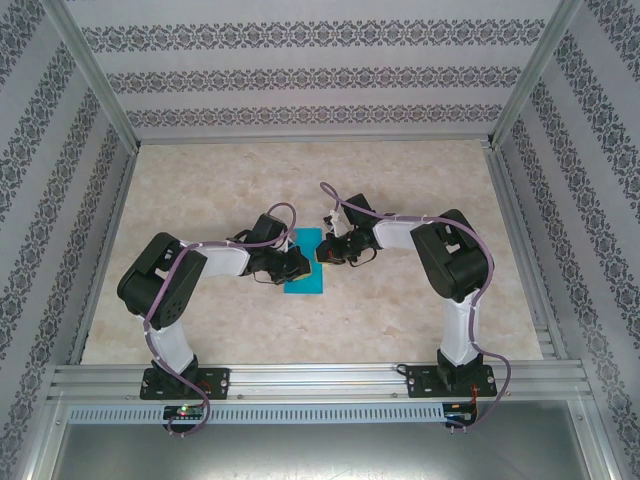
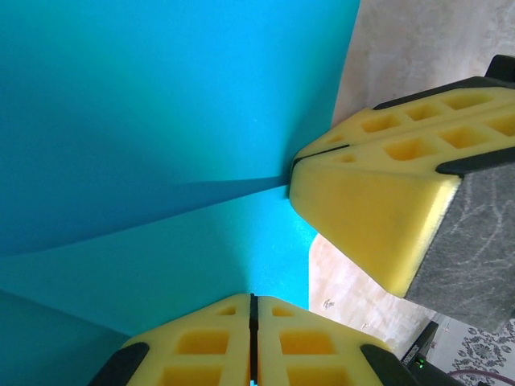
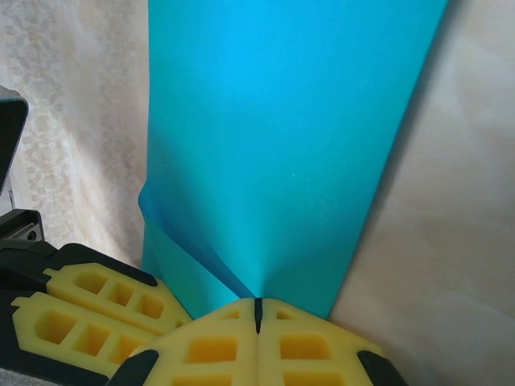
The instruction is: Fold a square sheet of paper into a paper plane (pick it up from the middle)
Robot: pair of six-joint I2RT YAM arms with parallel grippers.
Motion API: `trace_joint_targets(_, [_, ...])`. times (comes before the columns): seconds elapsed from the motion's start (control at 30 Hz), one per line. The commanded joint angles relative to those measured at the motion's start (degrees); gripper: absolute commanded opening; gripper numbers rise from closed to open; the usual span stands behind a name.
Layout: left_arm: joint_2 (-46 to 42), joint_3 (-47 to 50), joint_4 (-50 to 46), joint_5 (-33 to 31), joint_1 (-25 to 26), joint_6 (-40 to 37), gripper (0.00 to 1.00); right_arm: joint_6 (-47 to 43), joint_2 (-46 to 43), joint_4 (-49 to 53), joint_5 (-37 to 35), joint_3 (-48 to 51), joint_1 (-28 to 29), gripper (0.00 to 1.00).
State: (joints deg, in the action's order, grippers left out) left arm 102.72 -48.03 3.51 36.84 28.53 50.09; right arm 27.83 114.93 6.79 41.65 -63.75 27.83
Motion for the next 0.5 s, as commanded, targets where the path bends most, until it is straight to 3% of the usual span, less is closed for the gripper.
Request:
trace_joint_targets(0.0, [1.2, -1.3, -0.5, 0.3, 0.9, -1.4, 0.11, -1.7, 0.9, 0.9, 0.1, -0.9, -0.5, 0.00])
trace_joint_targets(0.47, [1.2, -1.0, -5.0, -3.9, 1.3, -1.0, 0.10, -1.7, -0.6, 2.6, 0.1, -1.2, -0.5, 0.05])
